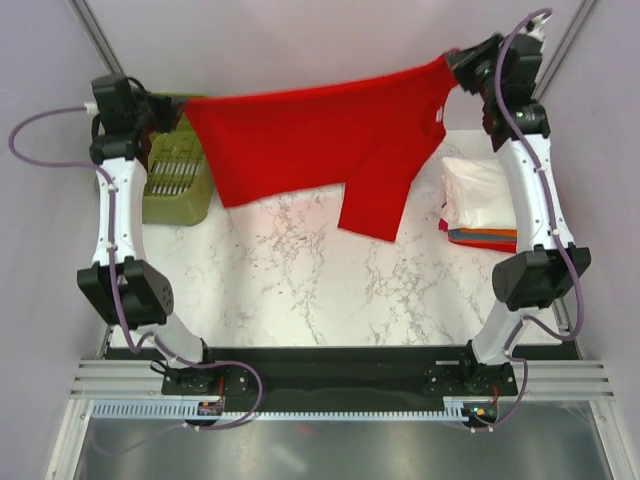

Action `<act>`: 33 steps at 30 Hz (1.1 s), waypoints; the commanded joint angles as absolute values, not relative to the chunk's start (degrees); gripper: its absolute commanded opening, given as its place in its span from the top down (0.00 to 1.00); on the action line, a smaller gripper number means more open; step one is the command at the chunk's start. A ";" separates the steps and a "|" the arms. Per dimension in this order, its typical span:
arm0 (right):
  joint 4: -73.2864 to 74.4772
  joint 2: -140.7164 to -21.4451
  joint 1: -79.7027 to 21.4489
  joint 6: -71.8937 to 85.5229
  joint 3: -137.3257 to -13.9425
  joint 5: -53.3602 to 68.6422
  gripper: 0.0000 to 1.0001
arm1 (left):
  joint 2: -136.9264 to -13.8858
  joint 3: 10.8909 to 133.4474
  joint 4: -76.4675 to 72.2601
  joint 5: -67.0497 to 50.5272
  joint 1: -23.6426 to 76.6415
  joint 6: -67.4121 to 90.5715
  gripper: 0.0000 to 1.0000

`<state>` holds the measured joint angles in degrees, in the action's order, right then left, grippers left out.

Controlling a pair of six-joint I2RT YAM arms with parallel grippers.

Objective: Fold and stack the t-shirts
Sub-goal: Fold the tshirt

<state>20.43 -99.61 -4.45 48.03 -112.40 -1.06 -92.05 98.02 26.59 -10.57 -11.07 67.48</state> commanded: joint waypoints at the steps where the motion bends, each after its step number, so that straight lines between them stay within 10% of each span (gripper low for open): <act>1: 14.94 -104.75 -0.53 53.61 -129.34 7.64 1.00 | -98.58 115.77 23.54 -12.31 -11.07 70.75 0.98; 9: 12.93 -106.10 1.41 53.44 -130.20 9.84 1.00 | -103.45 124.99 21.37 -11.51 -11.16 69.17 0.98; 33: -1.41 -72.96 1.76 50.01 -56.27 16.78 1.00 | -72.08 46.35 -0.71 -14.77 -10.19 63.73 0.98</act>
